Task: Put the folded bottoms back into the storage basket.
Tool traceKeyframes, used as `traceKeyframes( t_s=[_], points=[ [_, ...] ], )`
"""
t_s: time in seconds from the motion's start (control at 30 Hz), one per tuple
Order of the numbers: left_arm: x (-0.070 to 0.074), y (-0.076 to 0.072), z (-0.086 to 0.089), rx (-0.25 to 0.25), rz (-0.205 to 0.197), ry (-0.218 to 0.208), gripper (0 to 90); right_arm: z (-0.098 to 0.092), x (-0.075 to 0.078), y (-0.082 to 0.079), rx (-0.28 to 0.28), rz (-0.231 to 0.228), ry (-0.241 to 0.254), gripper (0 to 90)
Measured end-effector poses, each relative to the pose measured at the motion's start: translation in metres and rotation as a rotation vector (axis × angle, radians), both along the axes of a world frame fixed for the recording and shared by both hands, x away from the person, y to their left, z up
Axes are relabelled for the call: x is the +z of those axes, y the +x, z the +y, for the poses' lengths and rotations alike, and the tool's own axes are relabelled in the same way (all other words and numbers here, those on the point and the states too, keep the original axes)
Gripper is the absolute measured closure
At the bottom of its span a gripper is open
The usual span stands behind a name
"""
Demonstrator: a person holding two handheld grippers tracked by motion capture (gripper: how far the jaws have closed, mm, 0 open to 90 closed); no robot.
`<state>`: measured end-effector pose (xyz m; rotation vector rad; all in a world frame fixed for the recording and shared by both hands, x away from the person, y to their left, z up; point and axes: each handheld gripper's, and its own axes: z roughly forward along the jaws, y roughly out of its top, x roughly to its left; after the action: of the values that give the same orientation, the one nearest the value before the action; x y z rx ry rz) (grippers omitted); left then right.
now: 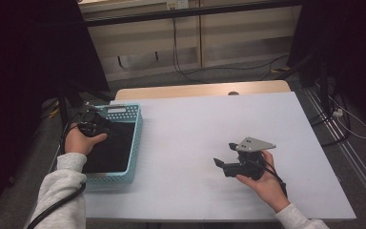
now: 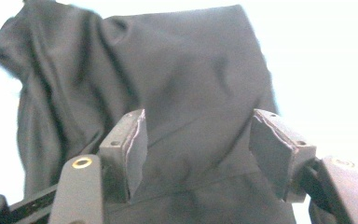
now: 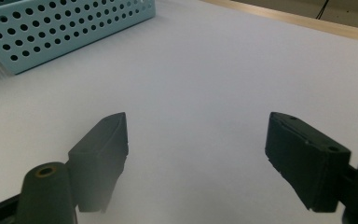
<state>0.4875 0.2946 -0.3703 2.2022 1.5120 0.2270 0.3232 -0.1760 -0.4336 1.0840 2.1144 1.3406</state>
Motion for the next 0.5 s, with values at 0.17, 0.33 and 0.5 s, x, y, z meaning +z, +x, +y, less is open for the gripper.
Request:
traceKeyframes(
  t_s=[0.17,0.33,0.5],
  points=[
    [0.01,0.0,-0.016,-0.037,-0.014,-0.024,32.9,-0.012,0.0,-0.007,-0.015,0.008,0.009,20.3],
    [0.013,-0.002,-0.027,-0.059,-0.013,-0.048,30.9,-0.023,-0.001,-0.012,-0.035,0.015,0.018,20.3],
    [0.018,-0.005,-0.037,-0.087,-0.03,-0.047,29.4,-0.033,-0.002,-0.015,-0.057,0.018,0.03,20.2]
  ],
)
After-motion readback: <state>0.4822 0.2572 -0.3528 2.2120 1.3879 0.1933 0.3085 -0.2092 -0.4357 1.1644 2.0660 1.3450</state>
